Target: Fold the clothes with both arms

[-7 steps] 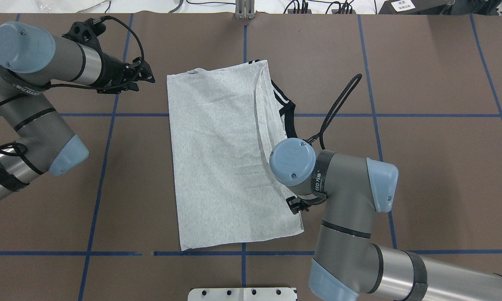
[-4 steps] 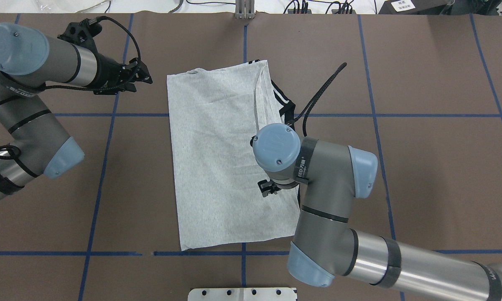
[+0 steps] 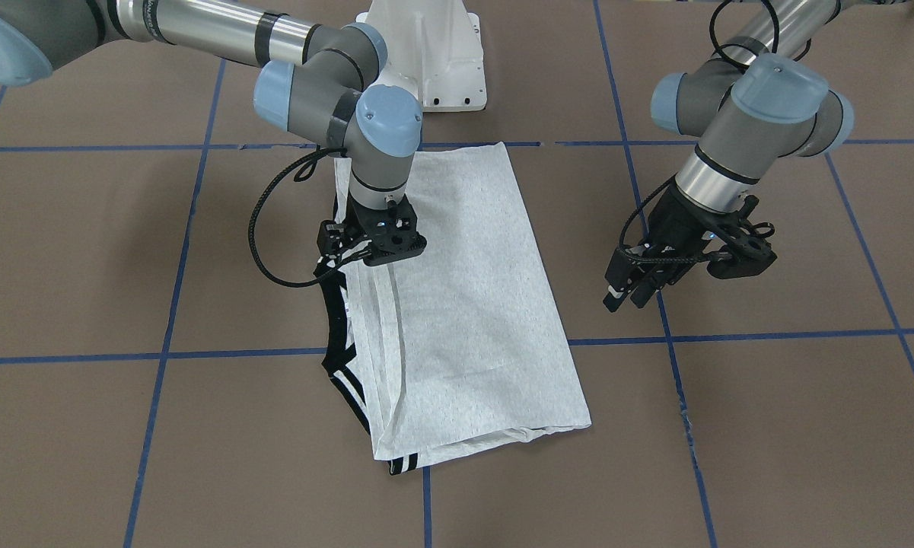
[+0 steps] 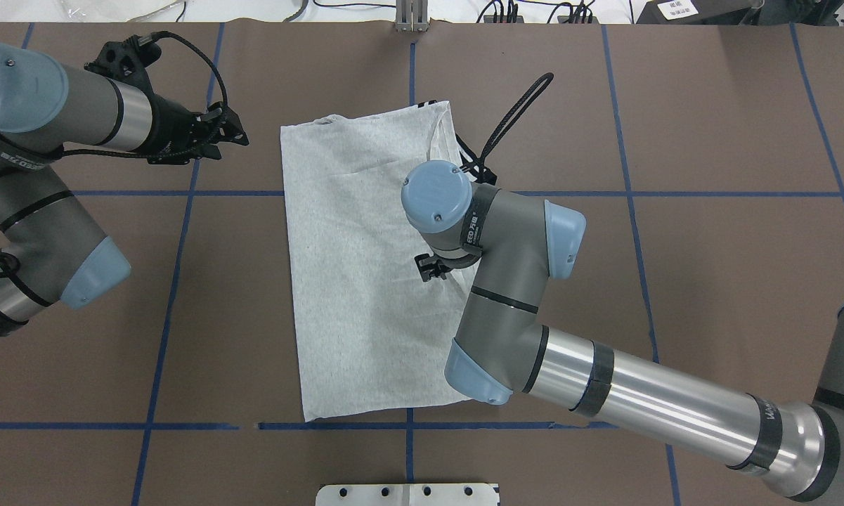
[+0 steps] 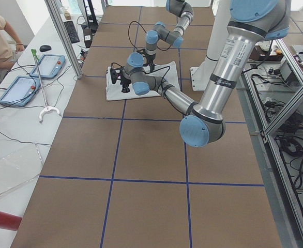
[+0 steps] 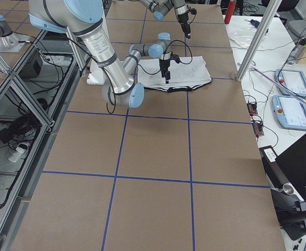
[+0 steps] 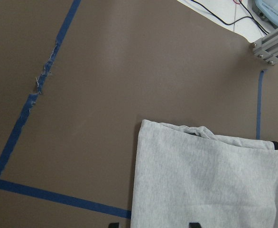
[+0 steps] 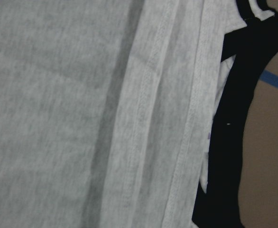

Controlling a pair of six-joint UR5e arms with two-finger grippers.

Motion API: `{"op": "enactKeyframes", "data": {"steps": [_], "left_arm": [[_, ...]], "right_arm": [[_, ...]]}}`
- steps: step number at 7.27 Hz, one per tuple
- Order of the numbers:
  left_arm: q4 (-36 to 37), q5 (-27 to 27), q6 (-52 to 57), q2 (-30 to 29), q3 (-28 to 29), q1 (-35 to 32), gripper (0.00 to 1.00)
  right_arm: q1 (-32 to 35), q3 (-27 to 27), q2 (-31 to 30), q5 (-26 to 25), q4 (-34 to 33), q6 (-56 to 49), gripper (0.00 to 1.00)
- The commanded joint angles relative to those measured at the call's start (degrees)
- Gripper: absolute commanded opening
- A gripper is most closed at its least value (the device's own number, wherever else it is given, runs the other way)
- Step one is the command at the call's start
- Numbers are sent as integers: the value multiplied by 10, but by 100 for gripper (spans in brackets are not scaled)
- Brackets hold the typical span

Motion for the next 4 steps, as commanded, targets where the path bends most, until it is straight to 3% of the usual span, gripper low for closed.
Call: {"op": "enactKeyframes", "data": {"steps": [1,3,4], "left_arm": [[2,0,1,1,-3,0,58],[2,-1,1,1,-4,-1,58],[2,-1,2,0,-4,-1,58]], "right_arm": [[39,-15,-20,17,11,-45,100],[88,-2,-43,72,5,-72,100],[87,8,-41,73,3,-64,100]]}}
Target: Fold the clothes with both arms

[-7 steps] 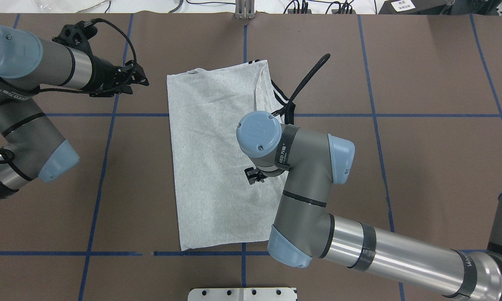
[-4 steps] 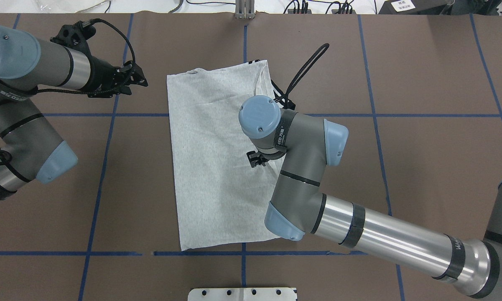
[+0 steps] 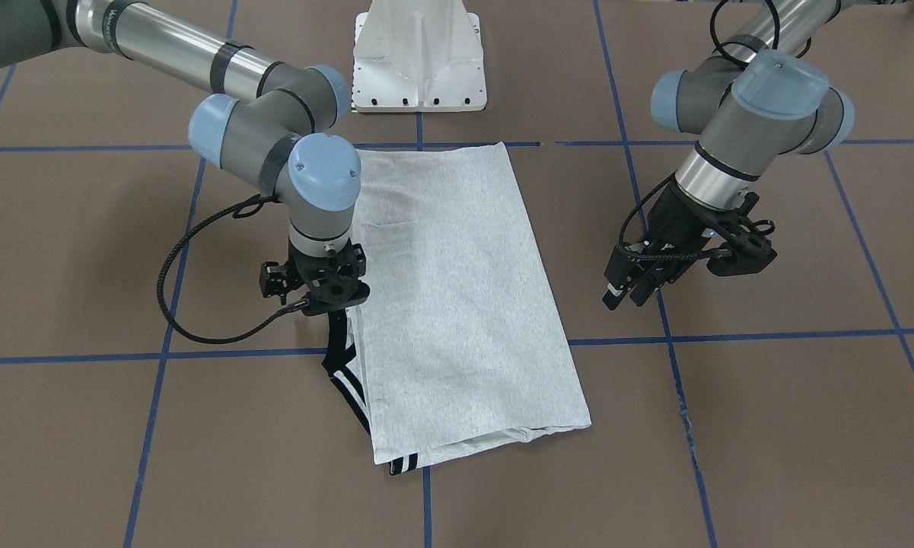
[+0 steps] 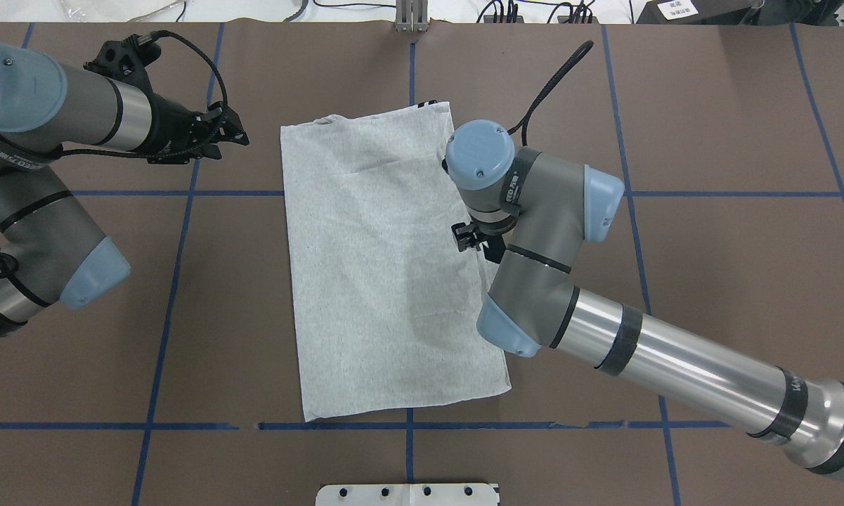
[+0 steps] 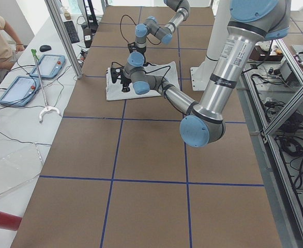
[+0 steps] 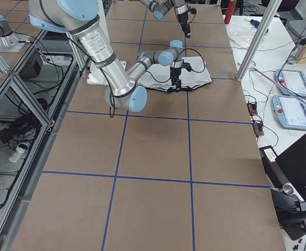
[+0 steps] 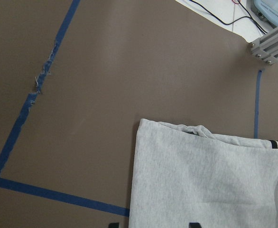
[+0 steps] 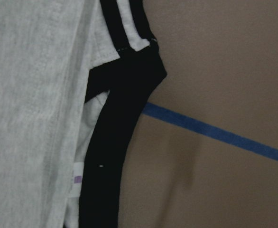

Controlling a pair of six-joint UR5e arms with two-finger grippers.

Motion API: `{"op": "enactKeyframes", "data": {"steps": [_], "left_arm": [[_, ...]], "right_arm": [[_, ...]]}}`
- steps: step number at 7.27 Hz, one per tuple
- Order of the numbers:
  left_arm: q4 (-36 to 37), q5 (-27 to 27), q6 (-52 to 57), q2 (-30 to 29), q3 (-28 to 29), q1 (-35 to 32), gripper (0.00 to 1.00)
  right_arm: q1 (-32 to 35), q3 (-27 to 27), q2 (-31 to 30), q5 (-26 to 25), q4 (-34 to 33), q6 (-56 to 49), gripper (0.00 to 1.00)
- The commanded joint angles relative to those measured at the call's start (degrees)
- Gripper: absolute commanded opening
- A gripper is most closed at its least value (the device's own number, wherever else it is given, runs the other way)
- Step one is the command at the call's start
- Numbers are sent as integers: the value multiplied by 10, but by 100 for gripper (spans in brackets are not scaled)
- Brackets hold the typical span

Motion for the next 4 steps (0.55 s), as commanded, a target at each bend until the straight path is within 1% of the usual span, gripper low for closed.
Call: {"op": "enactKeyframes", "data": {"steps": [1,2,4], "left_arm": [[0,0,0,0,0,0,58],[0,0,0,0,-1,0,58],[0,0,0,0,0,0,58]], "right_arm": [[7,23,-4,18,1,41,100],[3,38,-1,24,4,126,100],[-22,99,-13,22,5,290,100]]}}
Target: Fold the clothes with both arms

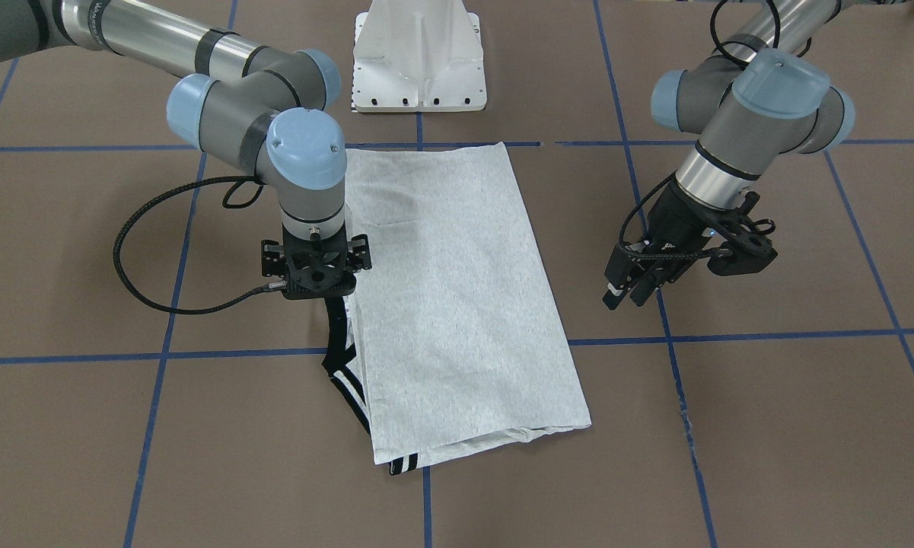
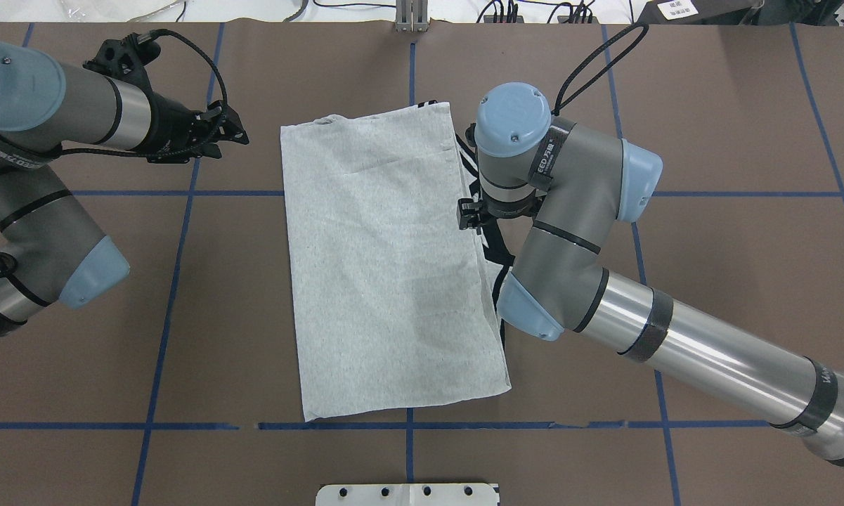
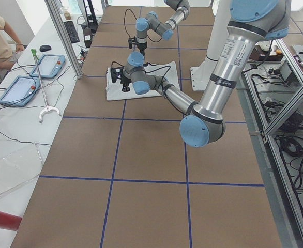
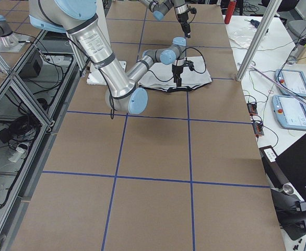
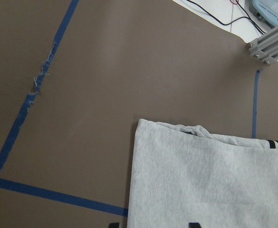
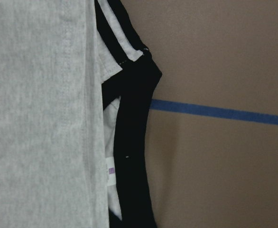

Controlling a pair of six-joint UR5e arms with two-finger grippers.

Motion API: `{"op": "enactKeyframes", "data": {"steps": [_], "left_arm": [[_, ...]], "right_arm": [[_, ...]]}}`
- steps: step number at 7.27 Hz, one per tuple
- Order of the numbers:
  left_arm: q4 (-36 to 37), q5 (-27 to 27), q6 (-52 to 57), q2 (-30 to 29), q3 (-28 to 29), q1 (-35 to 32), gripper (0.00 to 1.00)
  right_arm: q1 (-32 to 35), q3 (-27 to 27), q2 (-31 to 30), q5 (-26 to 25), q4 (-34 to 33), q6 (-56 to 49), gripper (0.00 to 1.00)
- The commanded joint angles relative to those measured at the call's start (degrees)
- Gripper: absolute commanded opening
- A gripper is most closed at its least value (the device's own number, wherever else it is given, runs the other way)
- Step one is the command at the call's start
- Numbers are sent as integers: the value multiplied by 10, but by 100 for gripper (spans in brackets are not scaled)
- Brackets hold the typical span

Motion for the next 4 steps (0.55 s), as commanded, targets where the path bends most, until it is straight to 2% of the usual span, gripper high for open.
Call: {"op": "enactKeyframes", "data": {"steps": [1,3,4], "left_arm": [[0,0,0,1,0,0,58],[0,0,3,3,0,1,58],[0,0,3,3,0,1,58]], "right_arm": [[-43,77,-28,-22,1,195,100],[-95,139,-75,-57,50,377,100],[-119,152,-98,-88,113,469,100]]}}
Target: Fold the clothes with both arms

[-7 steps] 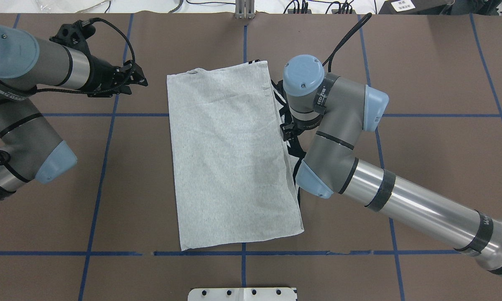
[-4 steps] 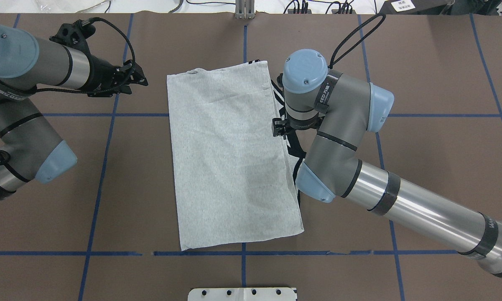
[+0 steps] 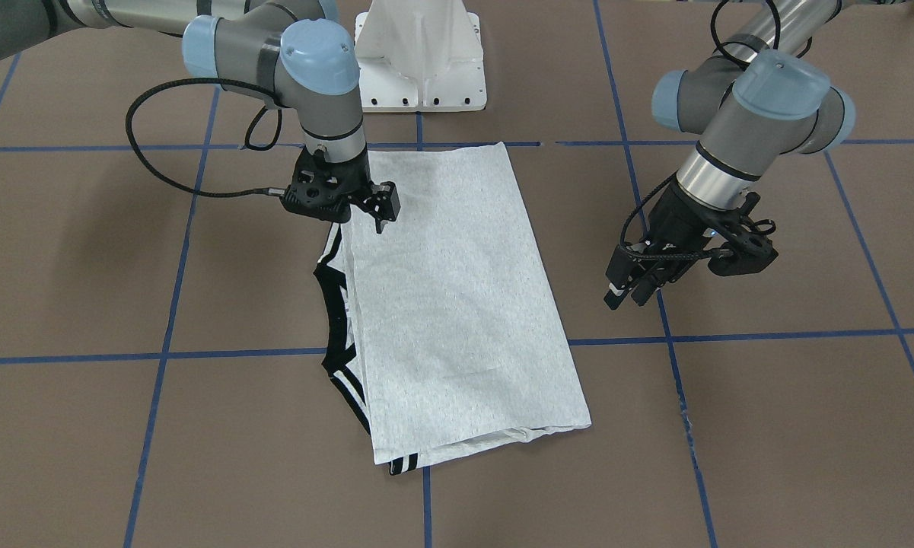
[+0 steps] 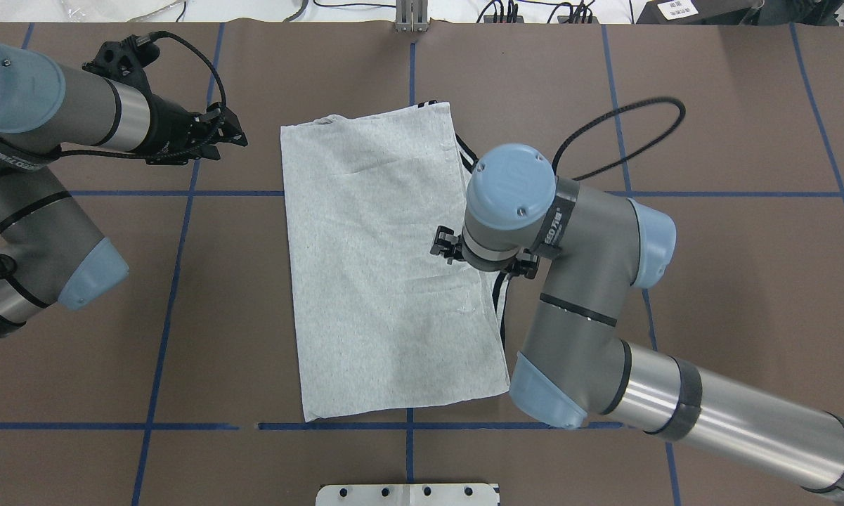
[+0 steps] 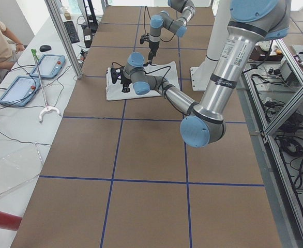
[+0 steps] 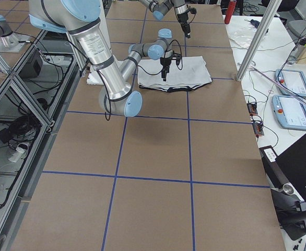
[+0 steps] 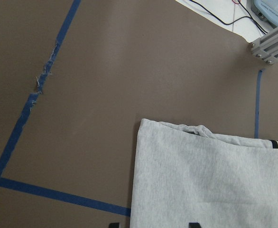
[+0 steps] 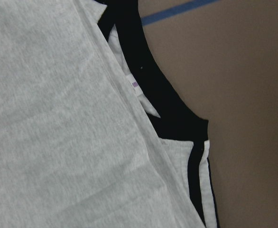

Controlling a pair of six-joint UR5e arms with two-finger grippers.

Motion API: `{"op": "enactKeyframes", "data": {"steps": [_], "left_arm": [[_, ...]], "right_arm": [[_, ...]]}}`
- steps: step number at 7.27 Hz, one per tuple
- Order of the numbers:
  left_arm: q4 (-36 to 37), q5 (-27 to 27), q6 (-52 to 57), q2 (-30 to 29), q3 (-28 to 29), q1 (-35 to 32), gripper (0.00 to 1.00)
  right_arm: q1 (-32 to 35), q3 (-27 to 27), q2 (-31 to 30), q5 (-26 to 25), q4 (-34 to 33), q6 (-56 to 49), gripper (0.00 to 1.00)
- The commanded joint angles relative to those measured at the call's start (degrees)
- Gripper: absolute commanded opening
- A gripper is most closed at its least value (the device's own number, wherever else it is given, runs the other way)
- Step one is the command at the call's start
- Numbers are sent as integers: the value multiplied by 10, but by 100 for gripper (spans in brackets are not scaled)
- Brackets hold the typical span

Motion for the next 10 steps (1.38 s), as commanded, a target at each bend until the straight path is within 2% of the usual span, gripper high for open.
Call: {"op": "enactKeyframes", "data": {"steps": [1,3,7,10], "left_arm": [[0,0,1,0,0,0,58],[0,0,2,0,0,1,58],[0,1,1,-1,-1,2,58],[0,1,2,-3,-1,2,58]], "right_arm": [[-50,25,-42,-45,90,177,100],[-80,25,-49,-70,90,214,100],[-108,71,-103,-66,88,217,100],[-124,69,-109,-68,88,220,100]]}}
